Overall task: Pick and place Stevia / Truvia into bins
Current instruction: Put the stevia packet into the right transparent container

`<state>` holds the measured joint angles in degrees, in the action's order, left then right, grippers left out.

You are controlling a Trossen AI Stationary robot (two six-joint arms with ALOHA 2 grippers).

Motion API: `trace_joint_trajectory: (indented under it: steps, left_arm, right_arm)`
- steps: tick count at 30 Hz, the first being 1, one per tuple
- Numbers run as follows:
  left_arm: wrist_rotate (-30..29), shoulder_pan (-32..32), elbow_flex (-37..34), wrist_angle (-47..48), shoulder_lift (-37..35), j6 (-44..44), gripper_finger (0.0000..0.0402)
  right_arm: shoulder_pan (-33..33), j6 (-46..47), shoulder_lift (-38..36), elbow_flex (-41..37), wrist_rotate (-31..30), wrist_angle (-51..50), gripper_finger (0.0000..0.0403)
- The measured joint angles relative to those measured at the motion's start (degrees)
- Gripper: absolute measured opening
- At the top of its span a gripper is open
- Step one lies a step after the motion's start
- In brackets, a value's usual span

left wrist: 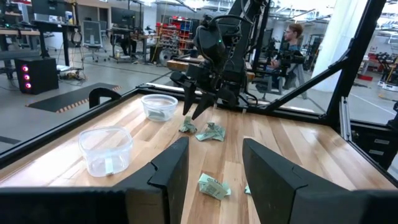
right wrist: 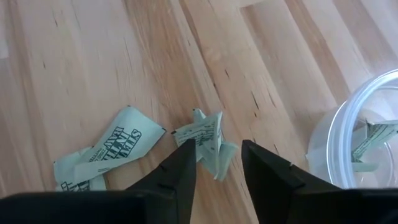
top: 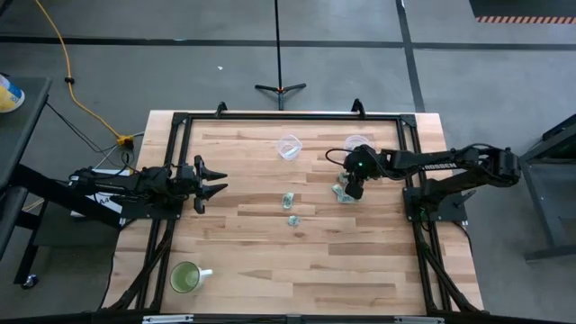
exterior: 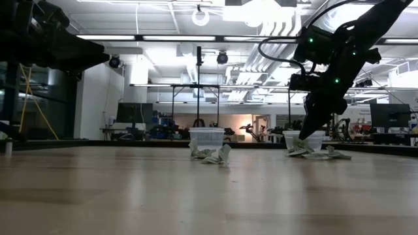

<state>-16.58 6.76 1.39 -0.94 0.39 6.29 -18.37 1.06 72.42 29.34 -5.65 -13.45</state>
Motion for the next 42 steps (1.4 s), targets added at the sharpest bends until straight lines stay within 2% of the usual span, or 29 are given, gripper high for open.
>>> trace_joint_trajectory:
  steps: [13, 16, 22, 28, 33, 36, 39, 42]
  left_arm:
    - [0.0, 0.0, 0.0, 0.0, 0.0, 0.0, 0.0186]
    - [0.0, 0.0, 0.0, 0.0, 0.0, 0.0, 0.0186]
    - [0.0, 0.0, 0.0, 0.0, 0.0, 0.0, 0.0186]
    - [0.0, 0.0, 0.0, 0.0, 0.0, 0.0, 0.0186]
    - [0.0, 0.0, 0.0, 0.0, 0.0, 0.0, 0.0186]
    - [0.0, 0.0, 0.0, 0.0, 0.0, 0.0, 0.0186]
    - [0.0, 0.0, 0.0, 0.0, 0.2, 0.0, 0.0186]
    - [0.0, 0.0, 0.0, 0.0, 0.4, 0.0, 0.0186]
  right_arm:
    - [0.0, 0.0, 3.4, 0.0, -0.4, 1.3, 0.0113]
    - [0.0, -0.3, 3.4, 0.0, -0.4, 1.9, 0.009]
    - [0.0, -1.3, 3.3, 0.0, 0.4, 3.9, 0.0008]
    - [0.0, -2.4, 3.2, 1.4, 0.6, 8.1, 0.001]
    - [0.0, -4.1, 2.0, 4.1, -3.0, 8.2, 0.0006]
    - [-0.1, -4.7, 1.7, 5.1, -1.0, 7.9, 0.0001]
    - [-0.1, -2.2, 1.9, 5.0, 2.6, 6.1, 0.0013]
    - [-0.4, 0.3, 2.8, 5.0, 1.5, 2.0, 0.0042]
